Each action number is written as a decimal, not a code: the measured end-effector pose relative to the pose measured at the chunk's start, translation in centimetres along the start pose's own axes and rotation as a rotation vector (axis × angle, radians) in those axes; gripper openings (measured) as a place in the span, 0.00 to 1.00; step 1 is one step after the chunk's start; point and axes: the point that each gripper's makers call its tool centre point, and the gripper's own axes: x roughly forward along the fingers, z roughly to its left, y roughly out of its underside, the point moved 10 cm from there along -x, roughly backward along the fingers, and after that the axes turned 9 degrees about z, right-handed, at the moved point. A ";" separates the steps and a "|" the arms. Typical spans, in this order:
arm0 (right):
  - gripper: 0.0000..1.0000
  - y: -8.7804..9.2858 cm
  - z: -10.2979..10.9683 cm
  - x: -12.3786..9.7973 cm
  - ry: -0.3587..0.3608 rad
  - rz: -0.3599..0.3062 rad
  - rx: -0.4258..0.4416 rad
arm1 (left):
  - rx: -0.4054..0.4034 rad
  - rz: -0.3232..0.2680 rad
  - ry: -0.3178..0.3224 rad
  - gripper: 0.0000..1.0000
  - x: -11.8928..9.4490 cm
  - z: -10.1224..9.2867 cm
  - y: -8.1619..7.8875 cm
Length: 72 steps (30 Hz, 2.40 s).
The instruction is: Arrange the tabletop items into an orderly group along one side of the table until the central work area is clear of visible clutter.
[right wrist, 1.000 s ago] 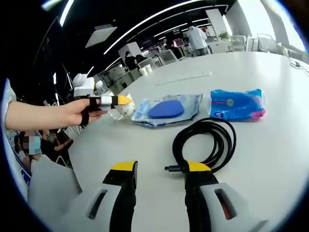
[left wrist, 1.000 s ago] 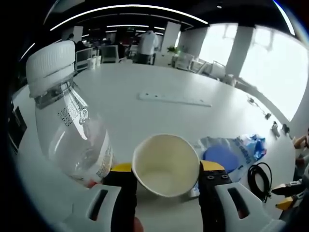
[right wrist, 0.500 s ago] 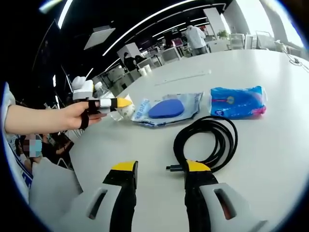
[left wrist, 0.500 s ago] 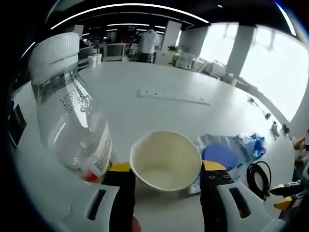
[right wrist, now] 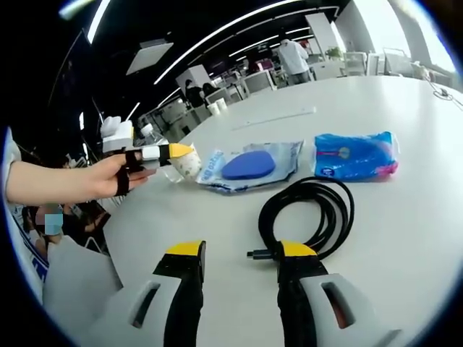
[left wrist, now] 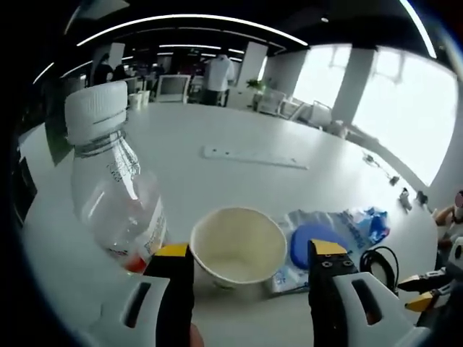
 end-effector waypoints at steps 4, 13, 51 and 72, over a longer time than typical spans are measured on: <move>0.36 -0.1 -0.1 -0.2 0.002 -0.006 -0.001 | 0.002 -0.007 0.016 0.65 -0.3 -0.1 -0.1; 0.37 -0.4 -0.1 -0.6 0.002 -0.023 -0.005 | 0.044 -0.051 0.040 0.80 -0.9 -0.8 -0.7; 0.37 -1.2 -0.4 -2.0 0.008 -0.094 0.001 | 0.112 -0.207 0.165 0.80 -5.7 -6.0 -2.3; 0.36 -0.9 -1.7 -3.3 0.047 -0.123 0.038 | 0.179 -0.111 0.258 0.75 -3.6 -11.2 -0.4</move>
